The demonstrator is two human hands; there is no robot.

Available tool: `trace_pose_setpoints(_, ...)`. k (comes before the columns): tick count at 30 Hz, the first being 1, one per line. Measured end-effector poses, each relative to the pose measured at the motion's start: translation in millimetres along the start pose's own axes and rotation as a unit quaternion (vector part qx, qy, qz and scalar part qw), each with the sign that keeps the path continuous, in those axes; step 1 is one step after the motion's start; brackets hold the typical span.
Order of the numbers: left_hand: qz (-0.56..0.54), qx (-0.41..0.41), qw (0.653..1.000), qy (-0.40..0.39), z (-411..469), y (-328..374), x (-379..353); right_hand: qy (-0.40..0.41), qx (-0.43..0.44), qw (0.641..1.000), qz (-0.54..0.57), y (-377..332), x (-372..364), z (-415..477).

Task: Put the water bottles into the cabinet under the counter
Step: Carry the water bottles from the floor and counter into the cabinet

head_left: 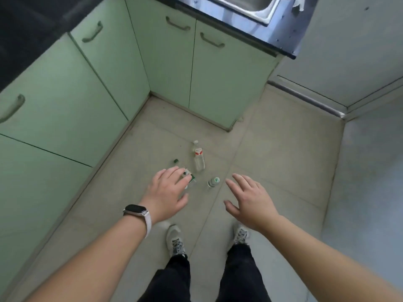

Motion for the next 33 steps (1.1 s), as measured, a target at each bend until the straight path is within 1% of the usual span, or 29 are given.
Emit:
trace_pose_setpoints(5, -0.028, 0.090, 0.995, -0.020, 26.4, -7.2, -62.9, -0.009, 0.013, 0.999, 0.040, 41.3, -60.5, 41.1)
trace_pose_setpoints(8, -0.033, 0.146, 0.988, -0.031, 38.3, -11.4, -112.2, -0.033, 0.022, 0.998, 0.057, 71.5, -111.0, 60.9)
trace_pose_setpoints(14, -0.078, 0.267, 0.959, -0.050, 49.5, -25.7, -228.5, -0.080, 0.012, 0.991, 0.104, 128.5, -215.7, 95.9)
trace_pose_setpoints(17, -0.135, 0.318, 0.938, -0.039, 55.6, -33.6, -285.7, -0.074, 0.001, 0.988, 0.137, 149.9, -265.0, 113.9)
trace_pose_setpoints(19, -0.176, 0.350, 0.920, -0.028, 58.0, -43.0, -325.6, -0.084, -0.020, 0.985, 0.151, 162.5, -298.8, 125.3)
trace_pose_setpoints(21, -0.221, 0.397, 0.890, -0.030, 56.5, -55.8, -366.1, -0.091, -0.045, 0.982, 0.162, 174.0, -332.9, 135.1)
trace_pose_setpoints(24, -0.295, 0.463, 0.835, -0.033, 52.0, -79.3, -426.1, -0.099, -0.091, 0.973, 0.189, 190.4, -383.3, 147.7)
trace_pose_setpoints(27, -0.352, 0.518, 0.779, -0.005, 52.3, -103.5, -470.7, -0.097, -0.133, 0.959, 0.231, 202.0, -432.2, 156.7)
trace_pose_setpoints(29, -0.370, 0.528, 0.764, 0.005, 55.3, -116.2, -495.9, -0.084, -0.154, 0.950, 0.257, 208.0, -459.3, 162.2)
trace_pose_setpoints(33, -0.405, 0.516, 0.755, 0.012, 62.5, -135.8, -538.8, -0.078, -0.174, 0.934, 0.302, 219.4, -504.2, 177.0)
Point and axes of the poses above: each hand's wrist, its own z-axis towards the middle knuckle, its own x-axis out of the back of the hand, y = z × x, the point moved 4 cm from there along z, towards the middle knuckle, and after that the axes turned 5 degrees about x, right-handed, at the moved point
